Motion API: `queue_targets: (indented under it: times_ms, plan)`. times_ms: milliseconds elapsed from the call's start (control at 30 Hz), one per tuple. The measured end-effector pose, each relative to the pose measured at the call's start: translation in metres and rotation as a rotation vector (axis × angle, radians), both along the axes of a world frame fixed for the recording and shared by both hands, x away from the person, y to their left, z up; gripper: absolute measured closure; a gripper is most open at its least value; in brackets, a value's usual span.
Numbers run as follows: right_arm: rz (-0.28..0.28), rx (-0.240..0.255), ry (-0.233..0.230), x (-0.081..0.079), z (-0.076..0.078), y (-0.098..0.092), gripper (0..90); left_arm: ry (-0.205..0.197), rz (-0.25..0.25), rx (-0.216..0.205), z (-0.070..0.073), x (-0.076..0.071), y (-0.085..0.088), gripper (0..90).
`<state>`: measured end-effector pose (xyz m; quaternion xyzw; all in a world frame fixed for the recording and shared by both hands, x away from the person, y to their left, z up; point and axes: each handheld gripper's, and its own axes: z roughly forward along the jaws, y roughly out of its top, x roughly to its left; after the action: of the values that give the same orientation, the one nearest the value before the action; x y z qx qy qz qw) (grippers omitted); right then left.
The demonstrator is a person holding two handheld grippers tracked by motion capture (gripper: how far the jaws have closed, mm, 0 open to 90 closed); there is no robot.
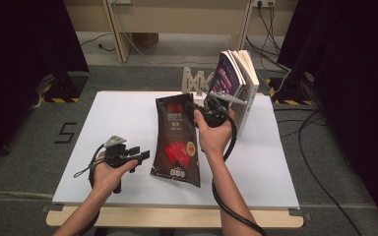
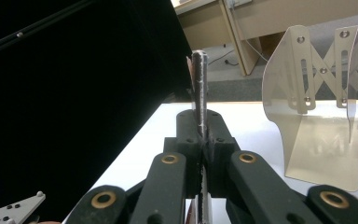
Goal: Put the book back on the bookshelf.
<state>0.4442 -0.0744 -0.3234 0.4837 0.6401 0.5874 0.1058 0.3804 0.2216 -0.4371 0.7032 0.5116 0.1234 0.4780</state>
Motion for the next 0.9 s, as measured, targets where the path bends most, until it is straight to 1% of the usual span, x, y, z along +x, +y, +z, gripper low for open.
queue_targets:
  times_ms: [133,167,267,333,400,567,633,733,800,900]
  plan:
    - [-0.007,0.01,-0.008,0.001,0.003,0.002,87.2,-0.019,-0.007,0.0,0.005,0.002,-0.003,48.1]
    - [-0.006,0.008,-0.017,0.002,0.003,0.002,87.2,-0.022,-0.007,0.0,0.005,0.002,-0.003,48.1]
    - [-0.01,0.016,-0.027,0.003,0.005,0.002,87.1,-0.037,-0.012,0.009,0.006,0.003,-0.006,48.3]
    - [-0.015,0.019,-0.027,0.004,0.006,0.003,87.1,-0.04,-0.015,0.005,0.006,0.003,-0.008,48.1]
    - [-0.02,0.019,-0.037,0.004,0.007,0.003,87.1,-0.042,-0.018,0.013,0.007,0.003,-0.009,47.9]
    - [-0.029,0.022,-0.038,0.006,0.009,0.004,87.1,-0.046,-0.021,0.012,0.008,0.004,-0.012,47.6]
    - [-0.035,0.022,-0.048,0.007,0.01,0.004,87.1,-0.049,-0.031,0.01,0.008,0.004,-0.015,47.5]
    - [-0.043,0.021,-0.051,0.008,0.011,0.003,87.1,-0.052,-0.041,0.012,0.009,0.004,-0.018,47.5]
    - [-0.048,0.027,-0.051,0.008,0.014,0.004,87.1,-0.054,-0.044,0.011,0.012,0.005,-0.02,47.6]
    - [-0.051,0.027,-0.066,0.009,0.017,0.004,87.1,-0.062,-0.055,0.012,0.016,0.007,-0.023,47.8]
